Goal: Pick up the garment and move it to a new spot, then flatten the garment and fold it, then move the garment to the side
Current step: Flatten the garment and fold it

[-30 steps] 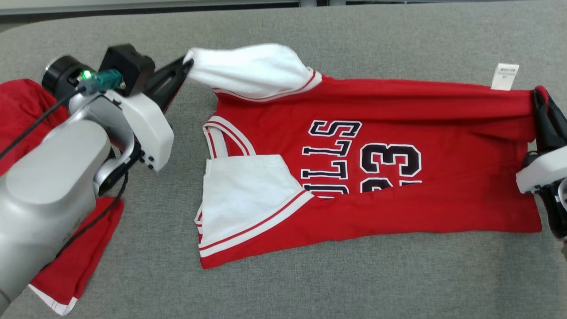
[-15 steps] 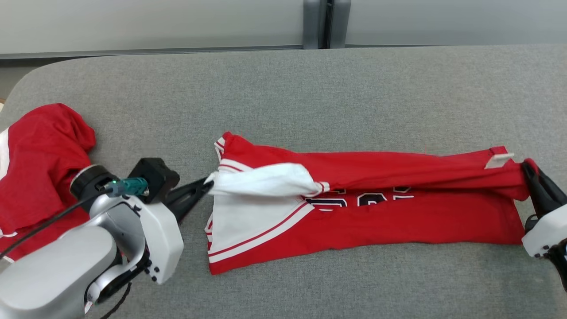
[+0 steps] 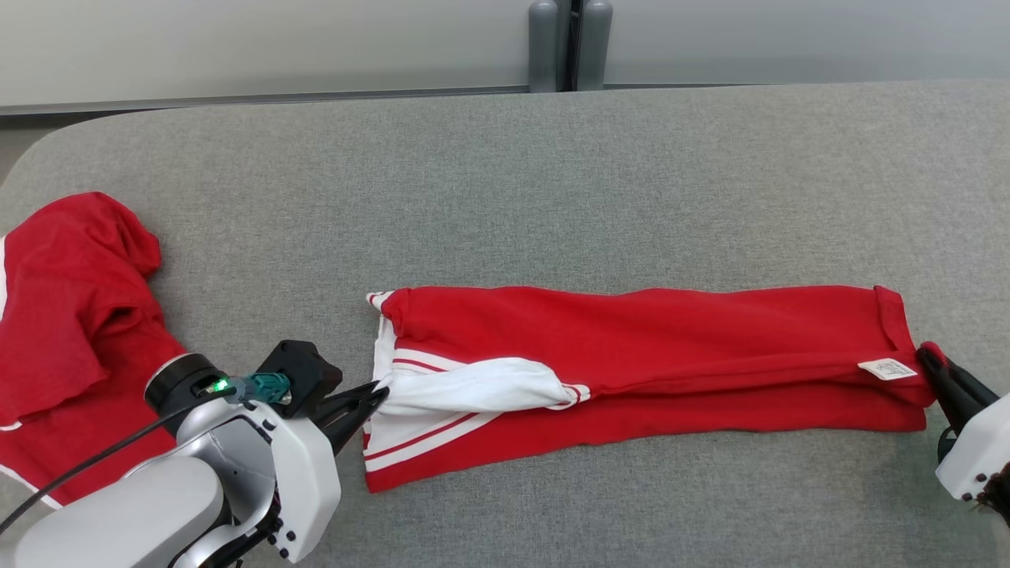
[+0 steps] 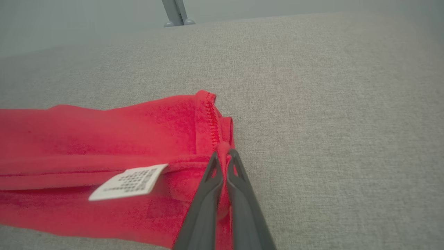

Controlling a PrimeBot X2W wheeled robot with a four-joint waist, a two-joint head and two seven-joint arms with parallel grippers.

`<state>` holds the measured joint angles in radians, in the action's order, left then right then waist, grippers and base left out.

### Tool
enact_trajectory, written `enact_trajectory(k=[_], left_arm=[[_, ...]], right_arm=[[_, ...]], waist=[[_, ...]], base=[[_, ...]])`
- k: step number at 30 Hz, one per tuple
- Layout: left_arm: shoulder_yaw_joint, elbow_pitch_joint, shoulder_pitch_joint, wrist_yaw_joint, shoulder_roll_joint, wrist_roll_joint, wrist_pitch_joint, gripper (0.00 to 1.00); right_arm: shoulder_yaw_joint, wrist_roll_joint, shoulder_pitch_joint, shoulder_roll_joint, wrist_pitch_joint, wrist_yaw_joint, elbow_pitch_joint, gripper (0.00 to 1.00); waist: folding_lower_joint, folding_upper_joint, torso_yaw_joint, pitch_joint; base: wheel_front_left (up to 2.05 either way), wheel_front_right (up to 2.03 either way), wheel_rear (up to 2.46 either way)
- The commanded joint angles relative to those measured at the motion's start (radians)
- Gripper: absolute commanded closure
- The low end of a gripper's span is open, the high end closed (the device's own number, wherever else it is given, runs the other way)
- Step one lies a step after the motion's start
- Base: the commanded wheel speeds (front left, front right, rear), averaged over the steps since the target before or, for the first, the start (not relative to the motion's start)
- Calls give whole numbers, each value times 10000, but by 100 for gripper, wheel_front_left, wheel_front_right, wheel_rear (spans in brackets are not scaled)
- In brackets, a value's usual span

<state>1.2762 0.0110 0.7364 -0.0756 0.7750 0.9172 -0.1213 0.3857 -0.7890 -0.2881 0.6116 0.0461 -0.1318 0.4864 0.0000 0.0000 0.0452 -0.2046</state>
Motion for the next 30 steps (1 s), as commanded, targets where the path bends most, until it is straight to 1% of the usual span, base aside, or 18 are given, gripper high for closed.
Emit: enact_trajectory(k=[1,2,3,4,8,11,13,16,18,21,22,24,25,26,28,29,30], left_arm=[[-1,-134,-174,41,-25,-168,-32,100],[4,-205,-184,22,-50,-269,-60,73],[4,-271,-211,3,-80,-312,-75,28],[3,-323,-261,25,-110,-327,-113,0],[-13,-407,-379,170,-133,-95,-276,0],[-200,-473,-222,1,-104,-133,-85,0],[-405,-505,-134,-146,-133,-46,124,0],[-930,-592,-19,-509,-258,73,742,0],[-1420,-729,-27,-836,-455,215,1444,0],[-2297,-1021,-181,-1353,-861,527,2787,0],[-2586,-1128,-273,-1492,-1001,582,3193,0],[-3190,-1283,-481,-1659,-1374,747,3673,0],[-3190,-1283,-481,-1659,-1374,747,3673,0],[-4093,-1341,-781,-1762,-1832,914,3841,0],[-5557,-1096,-1212,-1724,-2454,401,3866,0],[-6119,-1016,-1621,-1623,-2787,55,3861,0],[-6119,-1016,-1621,-1623,-2787,55,3861,0]], right_arm=[[-57,-229,166,11,252,21,15,0],[6,-204,205,73,341,21,-68,0],[-32,-230,208,133,399,21,-96,0],[-99,-247,219,188,415,21,-99,0],[-416,-135,225,226,197,20,-23,0],[-711,156,98,239,-99,20,54,0],[-853,372,-17,106,-398,18,-23,0],[-1104,806,-134,-116,-996,17,-267,0],[-1312,1089,-235,-336,-1536,17,-498,0],[-1520,1618,-270,-755,-2303,15,-820,0],[-1592,1796,-264,-892,-2500,15,-952,0],[-1771,2208,-203,-1194,-2790,15,-1199,0],[-1771,2208,-203,-1194,-2790,15,-1199,0],[-1990,2614,-73,-1530,-2974,15,-1420,0],[-2301,2975,88,-1949,-3063,14,-1690,0],[-2405,3211,167,-2137,-3096,14,-1814,0],[-2405,3211,167,-2137,-3096,14,-1814,0]], waist=[[0,0,0,-16],[0,0,1,-28],[0,0,1,-36],[0,0,0,-40],[0,0,3,-14],[0,0,11,28],[0,0,11,63],[0,0,21,118],[0,0,26,161],[0,0,28,246],[0,0,27,279],[0,0,34,341],[0,0,34,341],[0,0,61,396],[0,0,103,435],[0,0,119,453],[0,0,119,453]], base=[[0,0,0],[0,0,0],[0,0,0],[0,0,0],[0,0,0],[0,0,0],[0,0,0],[0,0,0],[0,0,0],[0,0,0],[0,0,0],[0,0,0],[0,0,0],[0,0,0],[0,0,0],[0,0,0],[0,0,0]])
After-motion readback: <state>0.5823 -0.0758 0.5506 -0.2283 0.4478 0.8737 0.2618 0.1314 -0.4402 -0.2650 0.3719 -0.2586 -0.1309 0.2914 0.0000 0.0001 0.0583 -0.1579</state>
